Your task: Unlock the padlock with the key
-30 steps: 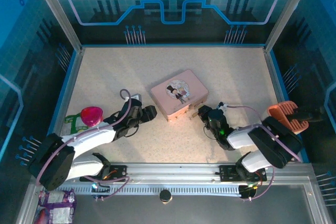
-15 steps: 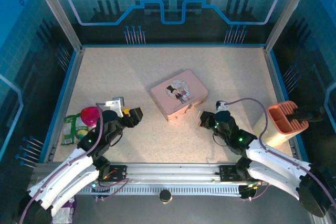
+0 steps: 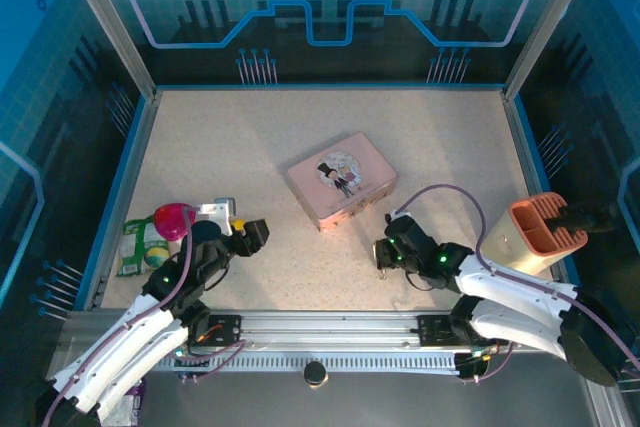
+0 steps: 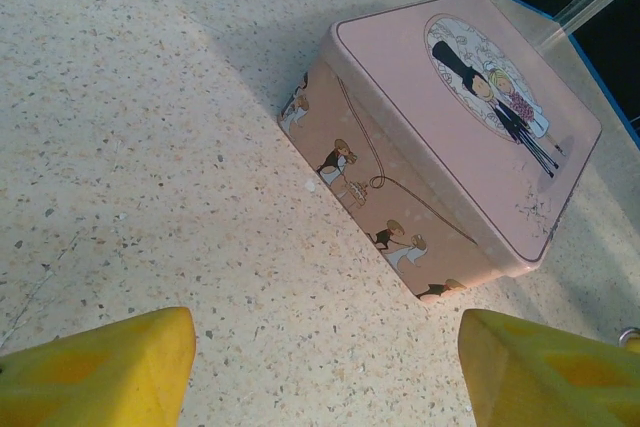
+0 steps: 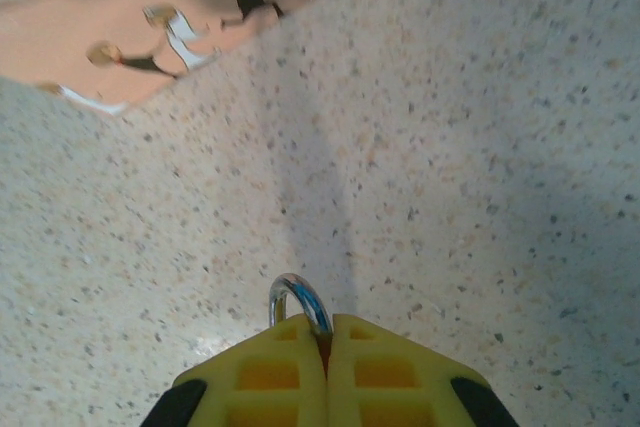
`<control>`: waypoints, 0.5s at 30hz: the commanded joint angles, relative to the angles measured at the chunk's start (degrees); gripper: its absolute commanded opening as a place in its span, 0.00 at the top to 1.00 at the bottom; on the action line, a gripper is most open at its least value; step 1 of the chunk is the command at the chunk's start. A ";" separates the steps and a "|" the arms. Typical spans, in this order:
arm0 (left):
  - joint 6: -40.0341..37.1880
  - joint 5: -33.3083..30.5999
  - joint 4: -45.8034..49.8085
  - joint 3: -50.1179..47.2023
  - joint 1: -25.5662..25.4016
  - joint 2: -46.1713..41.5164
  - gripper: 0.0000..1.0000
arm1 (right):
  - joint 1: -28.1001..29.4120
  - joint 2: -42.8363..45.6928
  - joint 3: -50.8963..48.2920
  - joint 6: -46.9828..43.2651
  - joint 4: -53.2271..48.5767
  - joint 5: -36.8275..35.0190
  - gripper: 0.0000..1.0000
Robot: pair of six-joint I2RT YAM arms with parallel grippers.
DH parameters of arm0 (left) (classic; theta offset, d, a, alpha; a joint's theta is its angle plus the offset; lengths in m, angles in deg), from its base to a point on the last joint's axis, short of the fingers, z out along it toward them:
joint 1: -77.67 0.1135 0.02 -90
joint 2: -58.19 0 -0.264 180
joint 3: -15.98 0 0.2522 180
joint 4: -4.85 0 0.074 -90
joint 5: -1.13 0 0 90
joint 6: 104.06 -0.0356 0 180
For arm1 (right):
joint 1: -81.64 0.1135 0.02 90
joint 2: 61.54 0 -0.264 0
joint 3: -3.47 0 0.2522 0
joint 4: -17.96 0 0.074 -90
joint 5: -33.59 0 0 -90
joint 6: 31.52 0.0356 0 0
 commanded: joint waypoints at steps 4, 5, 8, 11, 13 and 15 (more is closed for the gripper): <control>-2.42 -0.91 1.10 -0.24 0.46 -0.57 0.27 | 0.86 -3.75 0.77 -1.39 0.80 0.45 0.92; -2.44 -0.98 0.99 -0.23 0.45 -0.57 0.27 | 0.92 -4.02 0.83 -1.46 0.96 0.45 0.89; -2.43 -1.15 0.93 -0.32 0.43 -0.57 0.27 | 0.92 -4.11 1.10 -1.86 1.06 0.24 0.84; -2.50 -1.15 0.83 -0.29 0.43 -0.57 0.27 | 0.92 -3.45 1.80 -2.55 0.24 0.05 0.80; -2.64 -1.31 0.66 -0.32 0.48 -0.56 0.27 | 0.92 -2.81 2.27 -2.92 -0.46 -0.24 0.76; -3.00 -1.59 0.68 -0.08 0.44 -0.49 0.27 | 0.87 -1.89 3.01 -3.44 -1.86 -0.43 0.72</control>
